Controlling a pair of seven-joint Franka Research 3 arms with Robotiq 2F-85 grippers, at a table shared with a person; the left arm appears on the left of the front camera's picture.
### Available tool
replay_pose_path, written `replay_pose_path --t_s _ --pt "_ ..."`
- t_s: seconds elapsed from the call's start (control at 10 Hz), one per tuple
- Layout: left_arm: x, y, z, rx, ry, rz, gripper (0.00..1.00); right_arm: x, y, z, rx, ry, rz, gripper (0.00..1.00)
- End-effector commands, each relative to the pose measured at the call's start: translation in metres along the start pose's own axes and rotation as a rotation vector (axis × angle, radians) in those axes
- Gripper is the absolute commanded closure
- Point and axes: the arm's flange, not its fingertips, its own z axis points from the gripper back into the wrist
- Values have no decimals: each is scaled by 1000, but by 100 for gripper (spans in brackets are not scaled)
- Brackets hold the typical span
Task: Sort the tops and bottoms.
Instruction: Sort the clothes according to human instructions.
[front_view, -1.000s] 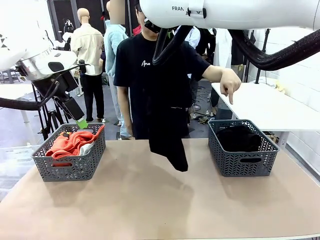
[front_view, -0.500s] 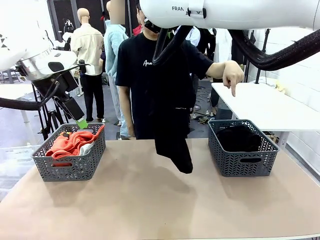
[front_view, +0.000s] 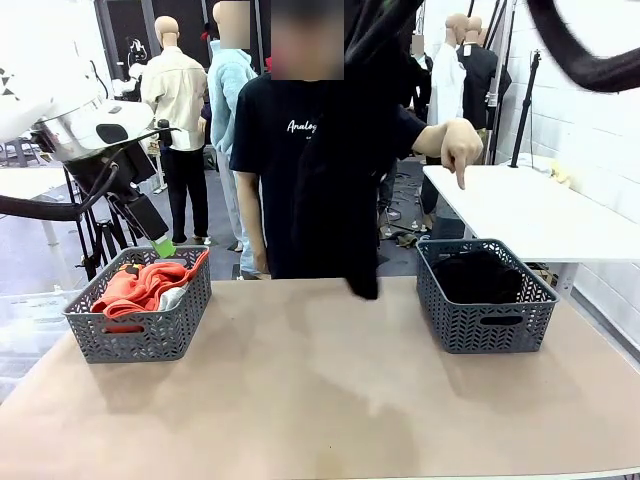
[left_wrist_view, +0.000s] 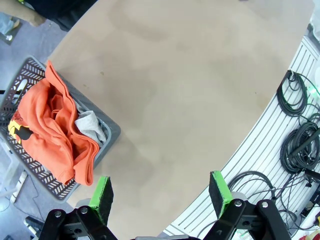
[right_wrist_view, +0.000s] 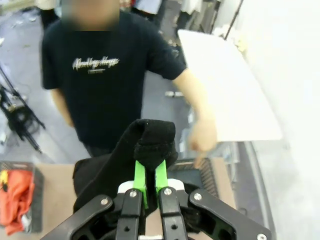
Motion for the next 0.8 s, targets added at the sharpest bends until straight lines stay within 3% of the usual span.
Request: replay_pose_path --t_s 0.0,0.2,0.3,0.7 --pt "-2 -1 0 -2 1 -1 0 24 -45 21 -61 -27 21 100" --pt "-2 -1 0 -2 1 -1 0 25 -94 20 -120 32 5 100" --pt "-2 -1 0 -2 1 -1 0 23 -66 35 -69 -33 8 100" --pt "-2 -1 0 -2 1 -1 0 23 -66 35 -69 -33 8 100"
